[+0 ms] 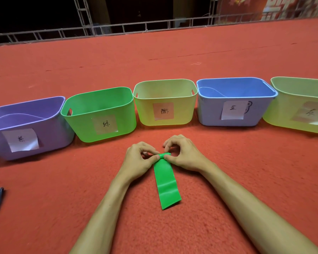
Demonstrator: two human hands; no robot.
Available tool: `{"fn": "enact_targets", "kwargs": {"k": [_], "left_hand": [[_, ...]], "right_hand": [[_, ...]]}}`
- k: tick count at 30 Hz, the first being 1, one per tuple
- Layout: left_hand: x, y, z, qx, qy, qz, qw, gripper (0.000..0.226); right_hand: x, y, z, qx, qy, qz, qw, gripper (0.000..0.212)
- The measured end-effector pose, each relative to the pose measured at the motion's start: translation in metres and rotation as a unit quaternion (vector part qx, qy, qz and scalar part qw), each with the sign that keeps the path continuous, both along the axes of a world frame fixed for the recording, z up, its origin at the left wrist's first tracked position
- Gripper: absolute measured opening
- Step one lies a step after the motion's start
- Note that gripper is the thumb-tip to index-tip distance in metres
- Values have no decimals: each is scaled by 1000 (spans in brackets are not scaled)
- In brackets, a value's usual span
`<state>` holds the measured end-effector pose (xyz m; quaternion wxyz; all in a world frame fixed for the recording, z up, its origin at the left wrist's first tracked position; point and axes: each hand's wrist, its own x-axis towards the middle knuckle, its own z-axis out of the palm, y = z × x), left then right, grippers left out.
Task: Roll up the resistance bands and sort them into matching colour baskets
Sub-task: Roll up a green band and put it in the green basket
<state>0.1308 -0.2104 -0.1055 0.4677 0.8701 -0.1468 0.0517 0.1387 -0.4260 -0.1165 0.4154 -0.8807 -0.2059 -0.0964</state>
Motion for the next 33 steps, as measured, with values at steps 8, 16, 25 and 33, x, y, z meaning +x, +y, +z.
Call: {"fn": "enact_targets", "kwargs": {"k": [8, 16, 25, 33], "left_hand": [[0, 1, -5, -33, -23, -2, 999, 21], [-1, -1, -3, -8, -13, -5, 1000, 18], [2, 0, -7, -54, -28, -15, 998, 24], [4, 1, -9, -52, -11, -18, 998, 21]], "right_hand": [[2, 0, 0, 8, -2, -2, 1000, 8], [1, -1, 0, 12, -8, 0, 1000, 6], [2, -2, 3, 30, 1, 0, 1000, 20], [0, -3, 5, 52, -16, 14, 998, 10]]}}
